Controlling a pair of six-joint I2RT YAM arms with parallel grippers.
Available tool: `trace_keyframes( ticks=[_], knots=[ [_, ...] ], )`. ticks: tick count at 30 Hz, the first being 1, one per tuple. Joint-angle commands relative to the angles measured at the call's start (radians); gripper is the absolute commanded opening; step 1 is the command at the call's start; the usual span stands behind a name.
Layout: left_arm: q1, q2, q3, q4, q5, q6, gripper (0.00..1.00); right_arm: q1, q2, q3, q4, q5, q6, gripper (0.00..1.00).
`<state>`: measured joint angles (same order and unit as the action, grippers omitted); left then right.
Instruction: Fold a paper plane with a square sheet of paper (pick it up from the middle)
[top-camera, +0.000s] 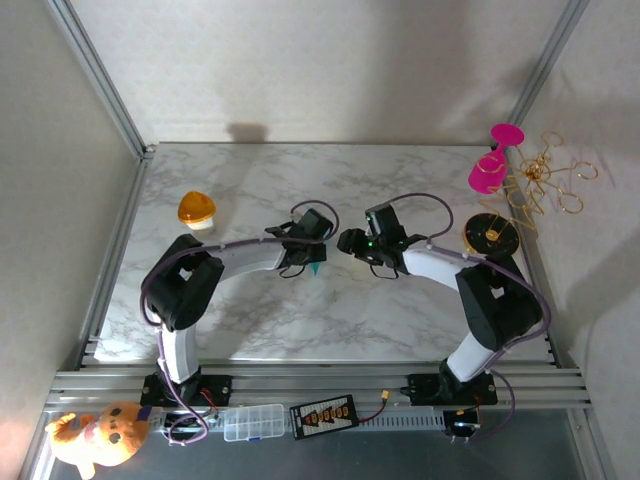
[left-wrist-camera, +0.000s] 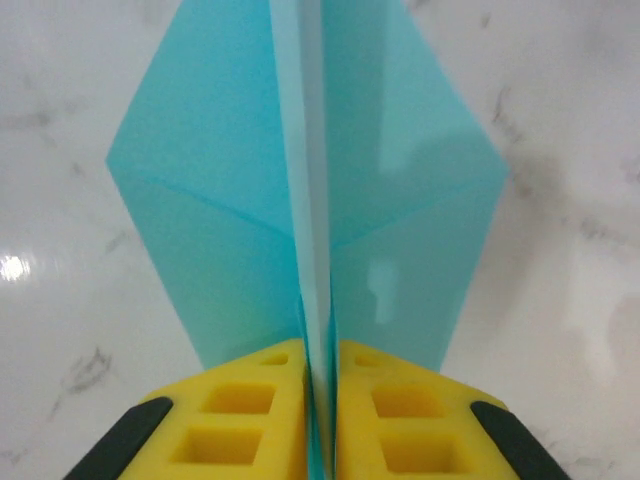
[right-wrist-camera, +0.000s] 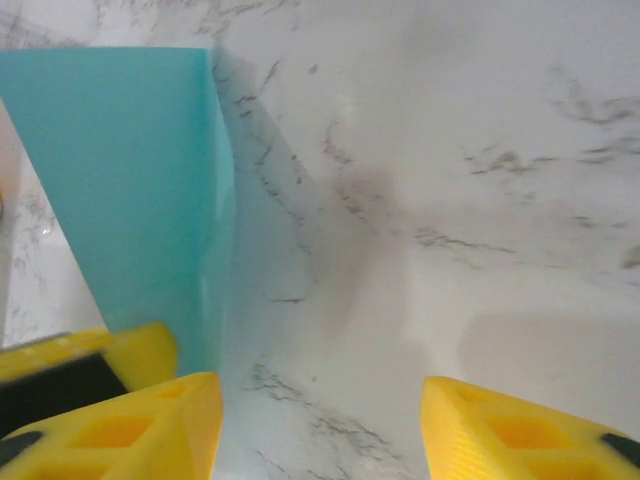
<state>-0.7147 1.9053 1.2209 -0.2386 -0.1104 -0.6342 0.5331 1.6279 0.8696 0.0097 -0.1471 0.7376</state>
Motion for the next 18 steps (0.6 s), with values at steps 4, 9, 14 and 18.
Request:
trace_keyframes(
  ticks=[4,9,14,18],
  knots=[
    [0.022,0.105,0.171,-0.093,-0.148,0.061,0.13,-0.03,-0.105,-0.08,-0.019,0.132,-0.021,0.64],
    [0.051,0.186,0.293,-0.107,-0.174,0.082,0.13,-0.058,-0.138,-0.114,-0.016,0.127,-0.02,0.66],
    [0.07,0.26,0.369,-0.113,-0.189,0.099,0.13,-0.071,-0.136,-0.111,-0.025,0.119,-0.021,0.66],
    [0.08,0.306,0.403,-0.12,-0.198,0.102,0.13,-0.074,-0.122,-0.098,-0.028,0.105,-0.017,0.66]
  ],
)
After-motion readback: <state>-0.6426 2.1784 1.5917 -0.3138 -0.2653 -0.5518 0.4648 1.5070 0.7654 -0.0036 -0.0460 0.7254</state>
